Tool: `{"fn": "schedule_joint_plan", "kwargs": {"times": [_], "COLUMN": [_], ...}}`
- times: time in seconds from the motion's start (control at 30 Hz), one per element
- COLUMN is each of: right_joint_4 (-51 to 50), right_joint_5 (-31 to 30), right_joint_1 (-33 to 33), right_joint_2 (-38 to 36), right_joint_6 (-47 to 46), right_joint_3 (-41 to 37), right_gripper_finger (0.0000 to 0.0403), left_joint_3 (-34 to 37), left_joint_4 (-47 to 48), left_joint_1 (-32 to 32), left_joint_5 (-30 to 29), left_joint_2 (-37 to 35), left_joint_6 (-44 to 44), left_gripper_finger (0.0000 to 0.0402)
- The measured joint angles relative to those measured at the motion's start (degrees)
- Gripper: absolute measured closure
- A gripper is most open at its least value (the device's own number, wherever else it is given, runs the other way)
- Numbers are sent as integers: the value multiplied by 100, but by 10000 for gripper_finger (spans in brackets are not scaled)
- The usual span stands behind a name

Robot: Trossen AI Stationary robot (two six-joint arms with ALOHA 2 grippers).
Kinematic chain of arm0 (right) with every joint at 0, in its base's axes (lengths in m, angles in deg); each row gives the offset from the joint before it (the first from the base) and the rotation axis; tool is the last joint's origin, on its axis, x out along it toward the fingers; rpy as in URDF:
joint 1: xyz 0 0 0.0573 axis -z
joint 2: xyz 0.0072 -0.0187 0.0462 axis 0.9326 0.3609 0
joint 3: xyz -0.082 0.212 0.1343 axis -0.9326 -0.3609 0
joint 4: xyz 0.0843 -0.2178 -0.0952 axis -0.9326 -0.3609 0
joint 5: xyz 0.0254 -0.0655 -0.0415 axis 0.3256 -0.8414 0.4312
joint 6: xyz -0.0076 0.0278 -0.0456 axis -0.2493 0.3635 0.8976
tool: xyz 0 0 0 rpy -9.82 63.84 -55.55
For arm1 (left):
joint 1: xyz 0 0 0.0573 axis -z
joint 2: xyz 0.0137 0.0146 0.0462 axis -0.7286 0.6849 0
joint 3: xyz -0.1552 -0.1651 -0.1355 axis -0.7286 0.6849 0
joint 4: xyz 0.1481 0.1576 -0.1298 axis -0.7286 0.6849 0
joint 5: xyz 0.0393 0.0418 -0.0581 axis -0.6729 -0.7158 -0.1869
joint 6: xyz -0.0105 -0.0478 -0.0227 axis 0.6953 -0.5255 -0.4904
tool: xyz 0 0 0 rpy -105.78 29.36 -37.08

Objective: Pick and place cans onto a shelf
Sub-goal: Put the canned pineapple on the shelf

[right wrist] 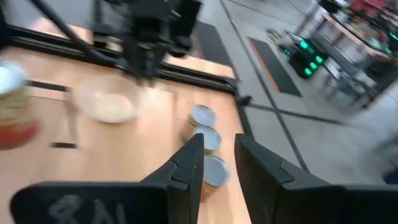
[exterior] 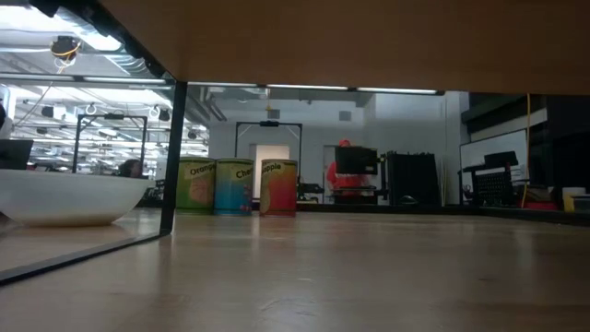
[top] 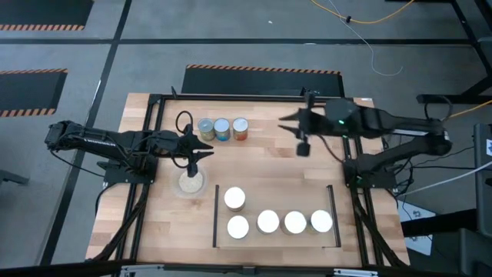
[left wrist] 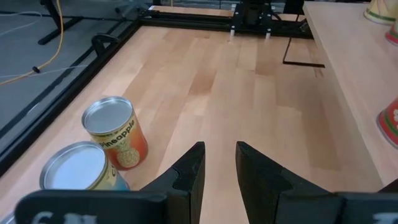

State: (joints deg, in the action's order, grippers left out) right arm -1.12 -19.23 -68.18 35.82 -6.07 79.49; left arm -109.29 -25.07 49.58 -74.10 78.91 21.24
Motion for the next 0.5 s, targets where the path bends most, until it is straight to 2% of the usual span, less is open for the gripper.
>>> {"fn": "schedule_joint_plan", "kwargs": {"times": [0.13,0.33,0.5], "right_joint_4": [256,788,1235], "right_joint_5": [138,1180,1661], "right_joint_1": [461,996,1265], "right_joint_2": [447,1226,1837], "right_joint_6": [2,4,150], "right_joint_3": [0,-2,-2], "right_gripper_finger": [308,308,308], "left_joint_3": [0,0,0], "left_joint_4": [1,2,15], "left_joint_1": [-2,-2,-1], "left_joint_5": [-35,-33,-30], "left_joint_2": [0,0,0], "left_joint_6": [2,2,2], "left_gripper_finger": [318,318,318]}}
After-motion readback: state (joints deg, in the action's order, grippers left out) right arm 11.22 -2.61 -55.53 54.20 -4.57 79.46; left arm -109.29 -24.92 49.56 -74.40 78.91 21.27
